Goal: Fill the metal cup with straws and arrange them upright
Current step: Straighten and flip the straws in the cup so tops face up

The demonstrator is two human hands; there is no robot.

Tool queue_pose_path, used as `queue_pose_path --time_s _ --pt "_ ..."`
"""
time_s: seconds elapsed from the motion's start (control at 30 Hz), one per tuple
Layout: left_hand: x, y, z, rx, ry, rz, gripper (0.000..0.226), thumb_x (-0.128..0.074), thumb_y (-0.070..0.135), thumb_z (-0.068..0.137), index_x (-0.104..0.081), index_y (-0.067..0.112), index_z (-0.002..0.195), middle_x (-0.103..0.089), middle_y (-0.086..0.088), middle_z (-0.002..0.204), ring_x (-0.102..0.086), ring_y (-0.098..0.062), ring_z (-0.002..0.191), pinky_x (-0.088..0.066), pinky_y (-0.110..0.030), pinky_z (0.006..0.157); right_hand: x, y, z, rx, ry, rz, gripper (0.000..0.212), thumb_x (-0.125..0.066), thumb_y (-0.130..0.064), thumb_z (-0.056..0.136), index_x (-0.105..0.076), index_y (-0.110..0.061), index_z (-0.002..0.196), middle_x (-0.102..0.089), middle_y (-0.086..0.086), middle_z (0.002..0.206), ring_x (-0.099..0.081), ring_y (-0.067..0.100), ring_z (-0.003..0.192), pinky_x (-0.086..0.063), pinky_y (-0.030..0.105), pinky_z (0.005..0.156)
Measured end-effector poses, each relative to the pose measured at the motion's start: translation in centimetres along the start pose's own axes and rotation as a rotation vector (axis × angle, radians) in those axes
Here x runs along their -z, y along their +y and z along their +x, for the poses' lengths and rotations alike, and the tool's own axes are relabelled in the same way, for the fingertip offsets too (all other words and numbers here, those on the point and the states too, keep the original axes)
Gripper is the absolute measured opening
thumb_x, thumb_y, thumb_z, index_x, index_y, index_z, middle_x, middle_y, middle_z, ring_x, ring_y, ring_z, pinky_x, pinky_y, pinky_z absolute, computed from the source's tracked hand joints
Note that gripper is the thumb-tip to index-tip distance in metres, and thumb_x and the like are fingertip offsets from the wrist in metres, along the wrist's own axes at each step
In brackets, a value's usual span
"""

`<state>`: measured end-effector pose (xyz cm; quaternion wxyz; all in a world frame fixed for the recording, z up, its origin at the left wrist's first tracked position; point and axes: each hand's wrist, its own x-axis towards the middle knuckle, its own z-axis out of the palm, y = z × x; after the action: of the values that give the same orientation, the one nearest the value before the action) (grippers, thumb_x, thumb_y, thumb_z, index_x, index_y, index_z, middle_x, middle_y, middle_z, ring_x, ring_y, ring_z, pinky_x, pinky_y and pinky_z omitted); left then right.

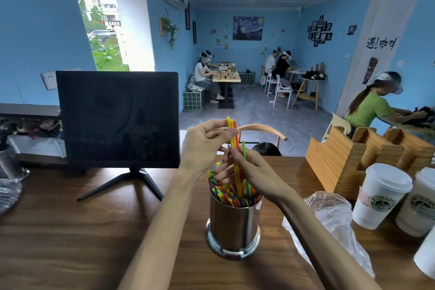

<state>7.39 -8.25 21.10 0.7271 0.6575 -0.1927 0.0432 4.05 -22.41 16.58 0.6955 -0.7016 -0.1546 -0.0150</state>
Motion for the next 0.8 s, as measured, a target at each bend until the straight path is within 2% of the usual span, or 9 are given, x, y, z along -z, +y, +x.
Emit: queue_pose_path --time_s 0.13,0.2,0.37,0.47,0.57,0.67,0.8 --pt "0.2 -0.1 -0.2 0.006 -0.012 -0.024 0.017 -0.073 0.012 0.092 -0.075 0.014 0.108 -0.079 -0.001 0.095 -0.071 -0.012 0.077 -0.054 -0.02 0.058 0.0 0.3 0.1 0.015 0.011 0.082 0.035 -0.038 -0.032 0.107 -0.057 -0.003 0.104 -0.074 0.018 0.092 -0.072 0.031 0.082 -0.061 0.033 0.077" --pt "0.5 0.1 -0.2 -0.027 0.033 -0.032 0.017 -0.072 0.013 0.093 -0.075 0.013 0.11 -0.078 0.0 0.098 -0.07 -0.014 0.079 -0.055 -0.022 0.06 0.1 0.4 0.2 0.023 0.039 0.108 0.039 -0.039 -0.033 0.105 -0.058 0.001 0.11 -0.073 0.017 0.095 -0.072 0.03 0.084 -0.059 0.034 0.079" --pt "2.6 1.5 -0.5 -0.273 0.379 -0.272 0.005 -0.07 0.011 0.094 -0.068 0.015 0.097 -0.072 -0.002 0.086 -0.072 -0.025 0.082 -0.059 -0.028 0.068 0.6 0.7 0.4 0.028 0.12 0.16 0.04 -0.037 -0.033 0.107 -0.056 0.001 0.114 -0.075 0.018 0.095 -0.074 0.03 0.085 -0.061 0.031 0.075" --pt "3.5 1.5 -0.7 -0.289 0.519 -0.441 0.009 -0.07 0.009 0.094 -0.064 0.014 0.091 -0.072 0.001 0.085 -0.071 -0.021 0.083 -0.058 -0.027 0.075 0.7 0.6 0.4 0.034 0.132 0.195 0.04 -0.033 -0.031 0.109 -0.057 -0.001 0.117 -0.075 0.017 0.097 -0.075 0.03 0.086 -0.063 0.033 0.076" --pt "3.2 0.3 -1.1 -0.126 0.379 -0.376 0.01 -0.073 0.003 0.089 -0.065 0.009 0.09 -0.074 -0.003 0.082 -0.072 -0.015 0.079 -0.058 -0.026 0.074 0.5 0.3 0.7 0.059 0.143 0.221 0.042 -0.035 -0.036 0.106 -0.059 -0.005 0.123 -0.075 0.015 0.111 -0.075 0.034 0.095 -0.062 0.037 0.084" --pt "2.7 -1.8 -1.9 -0.012 0.163 -0.087 0.015 -0.081 0.002 0.08 -0.068 0.008 0.086 -0.075 -0.016 0.084 -0.072 -0.018 0.077 -0.059 -0.027 0.073 0.4 -0.4 1.2 0.104 0.198 0.282 0.039 -0.034 -0.03 0.109 -0.059 -0.006 0.126 -0.073 0.012 0.12 -0.072 0.035 0.105 -0.06 0.04 0.092" --pt "1.8 -3.3 -2.5 -0.008 -0.081 0.284 0.022 -0.086 0.007 0.077 -0.071 0.014 0.091 -0.077 0.002 0.081 -0.071 -0.007 0.077 -0.056 -0.023 0.074 0.2 -1.0 1.5 0.145 0.266 0.353 0.031 -0.037 -0.025 0.109 -0.055 0.0 0.11 -0.076 0.011 0.11 -0.074 0.034 0.101 -0.062 0.043 0.084"
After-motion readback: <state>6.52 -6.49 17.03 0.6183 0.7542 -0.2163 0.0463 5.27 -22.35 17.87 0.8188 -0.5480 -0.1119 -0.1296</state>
